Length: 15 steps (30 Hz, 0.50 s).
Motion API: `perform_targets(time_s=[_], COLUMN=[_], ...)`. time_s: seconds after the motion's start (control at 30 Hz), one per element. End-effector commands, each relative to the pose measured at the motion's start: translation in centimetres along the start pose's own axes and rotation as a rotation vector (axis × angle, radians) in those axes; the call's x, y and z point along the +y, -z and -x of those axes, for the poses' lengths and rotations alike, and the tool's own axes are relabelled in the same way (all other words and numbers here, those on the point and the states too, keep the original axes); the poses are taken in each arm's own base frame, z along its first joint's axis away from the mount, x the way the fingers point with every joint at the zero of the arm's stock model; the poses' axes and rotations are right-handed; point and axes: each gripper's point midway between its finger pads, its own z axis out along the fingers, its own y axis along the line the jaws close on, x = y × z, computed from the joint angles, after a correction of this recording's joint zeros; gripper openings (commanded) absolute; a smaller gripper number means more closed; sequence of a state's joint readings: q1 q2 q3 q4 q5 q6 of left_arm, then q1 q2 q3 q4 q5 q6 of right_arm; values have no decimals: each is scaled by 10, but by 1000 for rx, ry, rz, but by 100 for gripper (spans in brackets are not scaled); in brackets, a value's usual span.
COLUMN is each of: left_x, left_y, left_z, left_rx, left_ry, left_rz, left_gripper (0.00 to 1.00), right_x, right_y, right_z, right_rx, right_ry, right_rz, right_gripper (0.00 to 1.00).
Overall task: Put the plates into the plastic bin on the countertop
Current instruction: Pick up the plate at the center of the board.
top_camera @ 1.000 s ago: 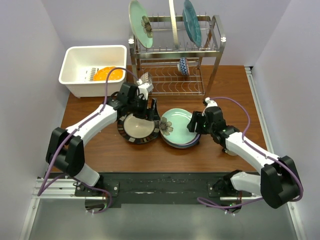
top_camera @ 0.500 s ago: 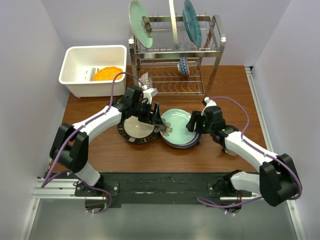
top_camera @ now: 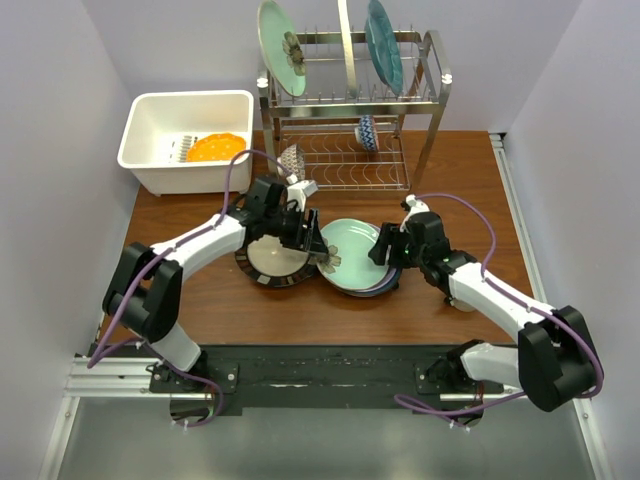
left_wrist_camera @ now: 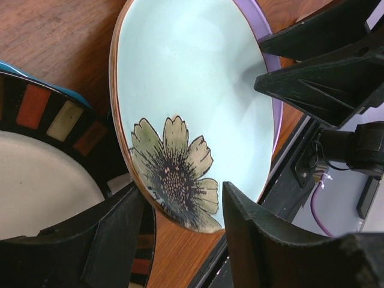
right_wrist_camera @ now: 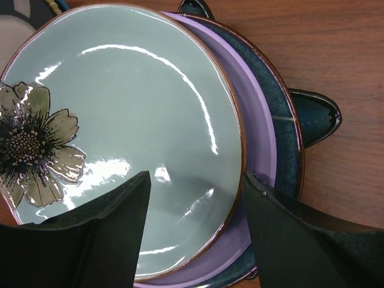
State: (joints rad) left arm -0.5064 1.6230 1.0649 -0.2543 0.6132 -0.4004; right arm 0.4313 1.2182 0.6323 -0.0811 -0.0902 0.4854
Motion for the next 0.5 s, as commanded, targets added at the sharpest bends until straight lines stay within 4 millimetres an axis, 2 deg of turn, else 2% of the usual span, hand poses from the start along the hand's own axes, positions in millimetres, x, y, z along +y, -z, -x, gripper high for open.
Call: perform_targets(time_s=[0.0,0.13,0.17,0.23,0.27,0.37,0.47], left_x=[-9,-9,-9,-10,-10,-12,-13], left_y=[-8,-9,-9,-8,-8,-7,-4], left_z=[-4,-5,-5,-3,-3,-1,2], left_rx=[16,20,20,15,14,9,-3], left_ry=[-3,-1,-1,-5,-6,-6,-13], left_rz=[-68,-73,-73,-73,-75,-74,-65], left_gripper=[57,46,38,31,22,7,0], right_x=[38,44,45,45,45,44,44], right_y=[7,15,16,18,18,19,19], right_z=[10,15,15,16,15,14,13], right_rx=[-41,-76,-79,-91,-89,-91,-89], right_ry=[29,47,50,54,54,54,54], right_rz=[173,205,208,213,213,214,215], right_gripper=[66,66,66,66,66,66,66])
